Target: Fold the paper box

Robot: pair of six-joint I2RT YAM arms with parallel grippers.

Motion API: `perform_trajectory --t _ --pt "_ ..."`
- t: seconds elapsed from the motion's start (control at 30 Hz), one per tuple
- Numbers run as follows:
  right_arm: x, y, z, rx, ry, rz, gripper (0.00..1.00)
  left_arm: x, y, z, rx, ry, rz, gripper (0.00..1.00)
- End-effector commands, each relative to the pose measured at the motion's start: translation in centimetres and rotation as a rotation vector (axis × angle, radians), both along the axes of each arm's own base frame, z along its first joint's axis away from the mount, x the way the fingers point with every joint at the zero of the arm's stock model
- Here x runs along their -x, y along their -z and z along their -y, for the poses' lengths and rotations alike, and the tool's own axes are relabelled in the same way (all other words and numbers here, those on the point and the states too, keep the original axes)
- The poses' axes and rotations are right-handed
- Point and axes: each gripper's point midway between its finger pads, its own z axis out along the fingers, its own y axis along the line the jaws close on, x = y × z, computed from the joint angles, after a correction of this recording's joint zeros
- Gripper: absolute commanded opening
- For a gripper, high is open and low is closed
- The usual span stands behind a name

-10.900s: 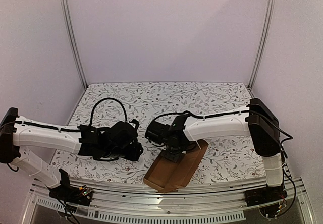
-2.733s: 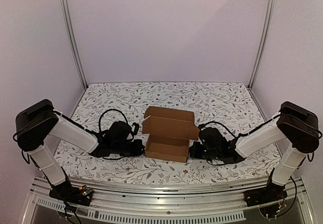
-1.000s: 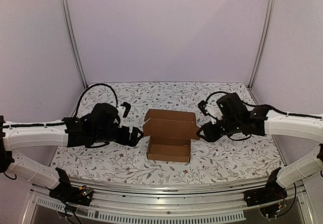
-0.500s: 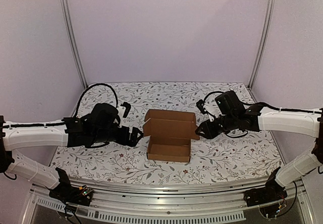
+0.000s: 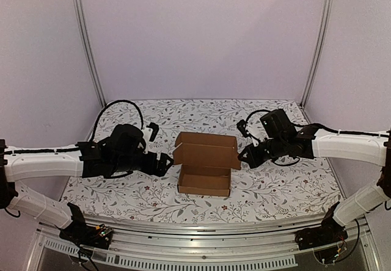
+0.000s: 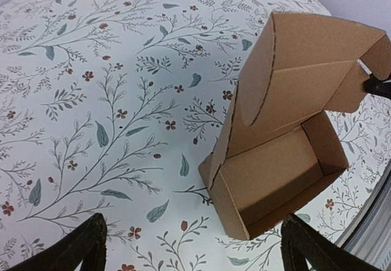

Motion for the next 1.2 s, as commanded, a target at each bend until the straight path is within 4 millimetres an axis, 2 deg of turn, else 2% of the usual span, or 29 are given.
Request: perform_trajectory --t 0.0,0.27,0.37,0.53,0.7,1.17 --pt "-0.3 -0.8 -0.4 -0.019 -0.018 0.013 0.00 -1.5 -0.7 0.6 0.007 0.012 0.054 0.95" --pt "0.5 -0.9 -0.3 -0.015 -0.061 0.014 0.00 -3.4 -0.8 1.7 0.019 0.055 0.105 0.81" --pt "0.8 -1.0 -0.3 -0.017 -0.077 0.016 0.00 -4.1 -1.3 2.4 0.030 0.075 0.129 0.72" --pt "1.2 -1.0 -0.2 -0.018 -0.097 0.021 0.00 -5.0 -1.2 2.5 0.016 0.091 0.134 0.54" --pt "1.5 -0.6 0.1 -0.007 -0.104 0.021 0.00 -5.1 -1.1 3.1 0.044 0.132 0.116 0.42" --pt "1.4 -0.8 0.1 -0.010 -0.101 0.029 0.00 -4.4 0.1 3.7 0.053 0.176 0.063 0.23"
